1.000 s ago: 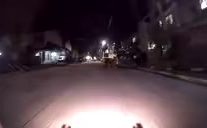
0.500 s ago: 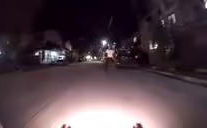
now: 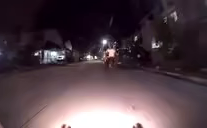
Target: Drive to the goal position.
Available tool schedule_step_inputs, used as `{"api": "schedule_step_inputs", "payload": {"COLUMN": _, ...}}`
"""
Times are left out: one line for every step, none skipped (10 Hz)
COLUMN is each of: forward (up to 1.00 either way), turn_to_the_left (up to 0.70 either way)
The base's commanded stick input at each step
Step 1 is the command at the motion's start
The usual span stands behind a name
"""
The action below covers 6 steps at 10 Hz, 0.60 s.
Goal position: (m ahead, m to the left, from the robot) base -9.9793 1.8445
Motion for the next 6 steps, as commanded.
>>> {"api": "schedule_step_inputs", "payload": {"forward": 0.60, "turn_to_the_left": -0.15}}
{"api": "schedule_step_inputs", "payload": {"forward": 0.60, "turn_to_the_left": -0.15}}
{"api": "schedule_step_inputs", "payload": {"forward": 0.60, "turn_to_the_left": -0.15}}
{"api": "schedule_step_inputs", "payload": {"forward": 0.60, "turn_to_the_left": -0.15}}
{"api": "schedule_step_inputs", "payload": {"forward": 0.60, "turn_to_the_left": -0.14}}
{"api": "schedule_step_inputs", "payload": {"forward": 0.60, "turn_to_the_left": -0.06}}
